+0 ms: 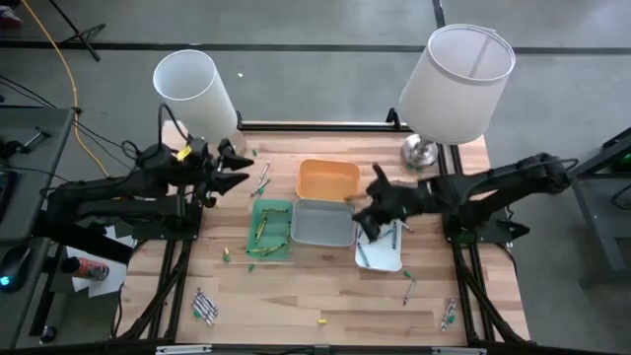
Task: Sort crayons
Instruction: Put the blue crayon into the white bin
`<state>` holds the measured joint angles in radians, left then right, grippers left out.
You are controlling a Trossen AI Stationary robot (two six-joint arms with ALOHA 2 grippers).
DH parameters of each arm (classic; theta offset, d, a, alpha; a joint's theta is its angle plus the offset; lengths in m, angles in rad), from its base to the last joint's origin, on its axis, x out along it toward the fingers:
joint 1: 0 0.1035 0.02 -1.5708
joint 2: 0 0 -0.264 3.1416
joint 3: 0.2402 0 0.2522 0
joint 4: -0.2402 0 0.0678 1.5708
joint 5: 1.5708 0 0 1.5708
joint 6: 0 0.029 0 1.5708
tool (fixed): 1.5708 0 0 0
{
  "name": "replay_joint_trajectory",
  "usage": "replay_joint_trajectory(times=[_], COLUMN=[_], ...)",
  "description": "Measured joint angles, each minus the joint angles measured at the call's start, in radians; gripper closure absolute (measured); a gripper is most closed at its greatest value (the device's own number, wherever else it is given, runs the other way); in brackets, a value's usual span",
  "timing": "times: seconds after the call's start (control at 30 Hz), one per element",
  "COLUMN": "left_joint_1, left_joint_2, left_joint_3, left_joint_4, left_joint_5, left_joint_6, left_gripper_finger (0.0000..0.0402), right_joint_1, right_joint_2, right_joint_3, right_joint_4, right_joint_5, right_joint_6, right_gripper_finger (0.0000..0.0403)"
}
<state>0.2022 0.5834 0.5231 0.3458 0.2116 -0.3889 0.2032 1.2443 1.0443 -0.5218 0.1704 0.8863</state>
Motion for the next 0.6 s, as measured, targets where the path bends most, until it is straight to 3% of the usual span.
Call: replay_joint_trajectory(times=[0.13, 0.3, 0.5, 0.6], left_joint_1=[-0.015, -0.017, -0.017, -0.017], left_joint_2=[0.015, 0.022, 0.036, 0.036], left_joint_3=[-0.066, -0.072, -0.072, -0.072], left_joint_4=[0.110, 0.053, 0.055, 0.055], left_joint_5=[-0.031, -0.089, -0.179, -0.216], left_joint_6=[-0.102, -0.155, -0.157, -0.157], left_gripper_finger=[0.0206, 0.0206, 0.0206, 0.0206], right_joint_1=[0.155, 0.290, 0.294, 0.294], right_joint_2=[0.000, -0.024, -0.034, -0.034], right_joint_3=[-0.023, -0.188, -0.359, -0.380], right_joint_4=[-0.106, -0.082, 0.115, 0.117], right_joint_5=[0.157, 0.267, 0.306, 0.361], right_joint_6=[0.170, 0.415, 0.650, 0.751], right_gripper_finger=[0.0402, 0.0402, 0.0402, 0.0402])
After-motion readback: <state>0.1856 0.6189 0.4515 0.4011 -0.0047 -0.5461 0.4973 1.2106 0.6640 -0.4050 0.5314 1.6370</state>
